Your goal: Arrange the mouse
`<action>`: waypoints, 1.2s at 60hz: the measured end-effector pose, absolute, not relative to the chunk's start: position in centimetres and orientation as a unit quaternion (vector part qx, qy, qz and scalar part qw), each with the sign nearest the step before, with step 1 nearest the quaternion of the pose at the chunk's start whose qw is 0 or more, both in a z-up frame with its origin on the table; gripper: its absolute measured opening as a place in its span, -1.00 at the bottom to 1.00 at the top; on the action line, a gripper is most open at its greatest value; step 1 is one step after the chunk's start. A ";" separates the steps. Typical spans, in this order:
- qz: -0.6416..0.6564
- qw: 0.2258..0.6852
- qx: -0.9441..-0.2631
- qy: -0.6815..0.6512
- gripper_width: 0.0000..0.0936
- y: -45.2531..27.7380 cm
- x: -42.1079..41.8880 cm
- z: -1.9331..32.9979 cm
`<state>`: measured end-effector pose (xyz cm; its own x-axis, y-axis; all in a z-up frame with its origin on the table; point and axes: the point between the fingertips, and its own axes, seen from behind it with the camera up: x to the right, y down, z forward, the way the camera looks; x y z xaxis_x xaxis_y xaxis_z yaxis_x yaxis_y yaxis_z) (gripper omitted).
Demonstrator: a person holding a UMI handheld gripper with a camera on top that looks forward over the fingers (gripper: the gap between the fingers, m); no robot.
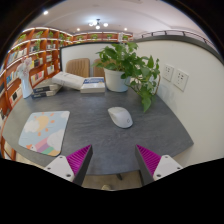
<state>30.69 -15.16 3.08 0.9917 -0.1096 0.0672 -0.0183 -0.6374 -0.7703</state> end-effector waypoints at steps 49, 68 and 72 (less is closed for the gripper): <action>-0.011 0.392 -0.919 0.036 0.07 3.2 36.9 -0.8; -0.028 0.361 -0.931 0.041 -0.24 3.0 36.9 -0.8; -0.028 0.369 -0.928 0.052 -0.23 3.3 36.2 1.2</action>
